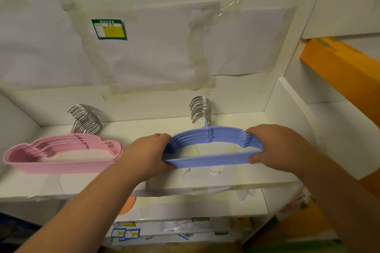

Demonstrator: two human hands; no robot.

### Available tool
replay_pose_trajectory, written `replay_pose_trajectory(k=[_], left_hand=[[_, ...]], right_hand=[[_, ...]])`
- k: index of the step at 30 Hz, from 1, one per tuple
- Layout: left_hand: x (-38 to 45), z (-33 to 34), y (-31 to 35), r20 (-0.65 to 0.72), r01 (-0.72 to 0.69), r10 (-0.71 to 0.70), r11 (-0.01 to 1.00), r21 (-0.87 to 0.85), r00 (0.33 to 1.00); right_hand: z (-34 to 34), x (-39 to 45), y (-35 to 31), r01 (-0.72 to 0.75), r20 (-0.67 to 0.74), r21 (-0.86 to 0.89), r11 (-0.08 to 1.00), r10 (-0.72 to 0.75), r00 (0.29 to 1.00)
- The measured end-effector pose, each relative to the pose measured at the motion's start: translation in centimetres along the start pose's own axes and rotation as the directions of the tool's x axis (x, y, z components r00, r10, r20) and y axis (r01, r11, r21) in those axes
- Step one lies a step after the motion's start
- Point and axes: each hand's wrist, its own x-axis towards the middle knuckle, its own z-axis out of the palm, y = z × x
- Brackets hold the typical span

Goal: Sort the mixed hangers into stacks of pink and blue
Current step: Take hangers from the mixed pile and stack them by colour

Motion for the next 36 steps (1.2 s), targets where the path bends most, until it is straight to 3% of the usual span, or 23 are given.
replay_pose_trajectory(k=[7,30,36], left_hand=[[0.4,0.3,0.0,0.044,0.008,-0.010,0.999,0.042,0.999],[0.9,-0.2,-0.4,0.073,0.001,-0.004,1.000,0.031,0.997],[1.0,0.0,-0.2,0.073,0.013,-0.017,0.999,0.049,0.997]], right_hand=[[0.3,0.8,-0.4,0.021,0.043,-0.112,0.993,-0.016,0.999],[0.9,1.2,0.4,0.041,0.033,-0.079,0.996,-0.039,0.999],[0.5,1.2,0.4,0.073,0.091,-0.109,0.991,-0.063,0.994]])
